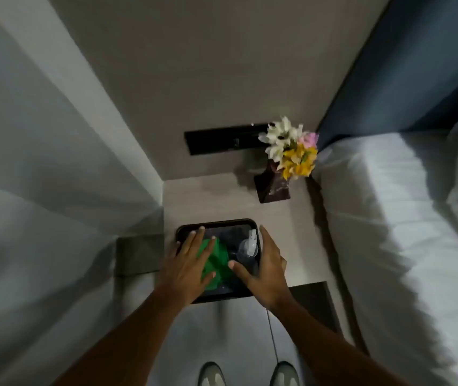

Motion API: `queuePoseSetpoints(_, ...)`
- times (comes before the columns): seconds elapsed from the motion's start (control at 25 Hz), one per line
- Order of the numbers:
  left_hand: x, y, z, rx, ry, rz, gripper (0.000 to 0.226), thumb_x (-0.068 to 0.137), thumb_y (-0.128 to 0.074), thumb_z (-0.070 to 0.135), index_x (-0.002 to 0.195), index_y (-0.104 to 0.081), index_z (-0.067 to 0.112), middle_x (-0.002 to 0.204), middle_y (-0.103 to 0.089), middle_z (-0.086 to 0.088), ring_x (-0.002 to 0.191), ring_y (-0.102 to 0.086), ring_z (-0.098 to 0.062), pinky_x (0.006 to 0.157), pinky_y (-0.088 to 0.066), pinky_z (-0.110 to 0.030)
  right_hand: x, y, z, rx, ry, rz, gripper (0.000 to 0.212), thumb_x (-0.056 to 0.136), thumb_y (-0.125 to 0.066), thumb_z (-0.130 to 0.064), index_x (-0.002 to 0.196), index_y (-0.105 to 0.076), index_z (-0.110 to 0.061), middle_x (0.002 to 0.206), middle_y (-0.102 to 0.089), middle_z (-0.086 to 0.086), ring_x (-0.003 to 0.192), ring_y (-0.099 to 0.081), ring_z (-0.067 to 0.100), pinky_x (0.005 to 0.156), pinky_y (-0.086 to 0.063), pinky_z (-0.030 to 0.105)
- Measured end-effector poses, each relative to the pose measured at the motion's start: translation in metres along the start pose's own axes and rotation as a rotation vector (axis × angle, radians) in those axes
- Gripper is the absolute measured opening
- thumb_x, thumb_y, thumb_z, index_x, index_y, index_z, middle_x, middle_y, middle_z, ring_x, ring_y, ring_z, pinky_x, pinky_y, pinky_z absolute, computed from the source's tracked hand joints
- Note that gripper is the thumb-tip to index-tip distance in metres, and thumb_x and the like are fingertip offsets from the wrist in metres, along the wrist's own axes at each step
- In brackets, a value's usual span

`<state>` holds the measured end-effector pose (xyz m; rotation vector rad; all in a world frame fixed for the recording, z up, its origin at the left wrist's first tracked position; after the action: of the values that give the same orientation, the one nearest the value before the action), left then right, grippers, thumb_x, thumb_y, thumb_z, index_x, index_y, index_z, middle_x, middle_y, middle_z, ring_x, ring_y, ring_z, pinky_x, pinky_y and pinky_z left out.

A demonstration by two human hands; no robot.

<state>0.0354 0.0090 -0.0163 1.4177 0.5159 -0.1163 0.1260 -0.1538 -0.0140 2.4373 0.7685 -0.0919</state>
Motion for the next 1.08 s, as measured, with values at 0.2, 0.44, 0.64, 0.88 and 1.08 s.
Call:
queuePoseSetpoints(0.2,0.023,-0.065,-0.002,0.017,-0.049,0.105,0.068,0.082,-0.074,0.036,0.141,-0.052,0.011,0.152,-0.042,-0.020,0.133,-0.048,-0.040,0.102,-0.044,-0.051,0.036,-0.040,0.027,0.213,0.160,0.163,0.049,0.097,-0.054,-0.039,0.142,-0.034,-0.038,0.126,-0.062,0.002,0.114,-0.061,0.019,0.097,-0.049,0.049)
queuePoseSetpoints(0.44,0.034,-0.090,-0.007,0.089,-0.033,-0.127,0.083,0.091,-0.057,0.042,0.158,-0.009,0.028,0.166,0.002,-0.010,0.151,-0.011,-0.029,0.110,-0.034,-0.039,0.063,-0.013,0.046,0.806,-0.108,0.430,0.015,0.102,-0.048,-0.022,0.112,-0.053,-0.032,0.089,-0.067,0.000,0.082,-0.066,0.014,0.080,-0.055,0.033)
queuePoseSetpoints(0.64,0.039,-0.088,0.002,0.078,-0.015,-0.202,0.082,0.093,-0.057,0.036,0.157,-0.005,0.033,0.165,0.015,-0.007,0.153,-0.002,-0.029,0.110,-0.041,-0.035,0.117,0.008,0.062,1.328,-0.460,0.464,0.012,0.100,-0.044,-0.016,0.096,-0.055,-0.011,0.071,-0.059,0.011,0.065,-0.058,0.026,0.070,-0.052,0.037)
queuePoseSetpoints(0.88,0.046,-0.086,-0.007,0.105,-0.091,-0.288,0.078,0.098,-0.051,0.033,0.156,0.000,0.035,0.164,0.022,-0.005,0.153,-0.001,-0.028,0.108,-0.044,-0.036,0.139,-0.014,0.066,1.530,-0.479,0.280,0.015,0.098,-0.039,-0.018,0.103,-0.050,-0.009,0.070,-0.055,0.012,0.064,-0.055,0.025,0.075,-0.049,0.042)
queuePoseSetpoints(1.08,0.046,-0.083,-0.004,0.087,-0.091,-0.306,0.077,0.099,-0.051,0.026,0.157,-0.001,0.031,0.164,0.021,-0.006,0.153,-0.001,-0.028,0.109,-0.040,-0.037,0.152,-0.018,0.062,1.508,-0.440,0.218,0.015,0.099,-0.039,-0.020,0.098,-0.051,-0.011,0.071,-0.055,0.010,0.063,-0.056,0.022,0.075,-0.050,0.039)
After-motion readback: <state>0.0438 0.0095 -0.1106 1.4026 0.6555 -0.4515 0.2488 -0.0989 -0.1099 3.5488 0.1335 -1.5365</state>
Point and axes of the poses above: each hand's wrist, its own x-axis towards the middle knuckle, its own y-axis out of the back of the hand, z = x × y, the point moved 4 cm from there along x, towards the middle knuckle
